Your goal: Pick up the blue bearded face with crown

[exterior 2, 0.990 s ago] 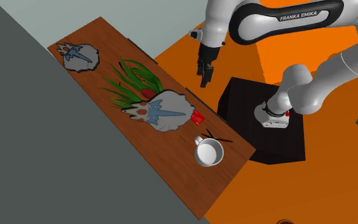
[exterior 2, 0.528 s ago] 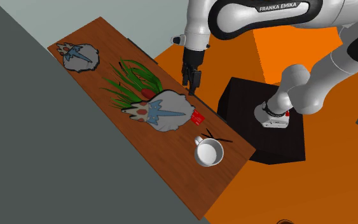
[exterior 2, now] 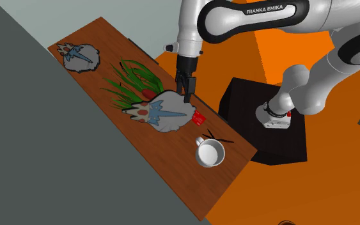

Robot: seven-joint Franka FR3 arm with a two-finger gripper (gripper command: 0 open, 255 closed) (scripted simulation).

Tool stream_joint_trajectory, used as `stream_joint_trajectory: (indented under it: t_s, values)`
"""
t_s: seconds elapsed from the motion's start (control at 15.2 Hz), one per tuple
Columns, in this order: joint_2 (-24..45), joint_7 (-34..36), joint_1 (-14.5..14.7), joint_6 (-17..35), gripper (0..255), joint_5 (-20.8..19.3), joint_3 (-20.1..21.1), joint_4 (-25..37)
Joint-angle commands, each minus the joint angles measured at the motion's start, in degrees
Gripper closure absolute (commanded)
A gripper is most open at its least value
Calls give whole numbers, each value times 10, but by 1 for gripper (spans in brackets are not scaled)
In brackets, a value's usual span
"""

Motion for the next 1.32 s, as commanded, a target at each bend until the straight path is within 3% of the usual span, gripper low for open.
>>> stream_joint_trajectory:
  t_s: [0.0, 0.2, 0.26, 0.86, 1.25]
  values:
    - [3, -9, 0, 10, 0, 3, 0, -10]
    - [5, -16, 1, 19, 0, 6, 1, -19]
    - [5, -16, 1, 18, 255, 6, 1, -19]
    - [5, -16, 1, 19, 255, 6, 1, -19]
    - [0, 11, -1, -14, 255, -3, -1, 17]
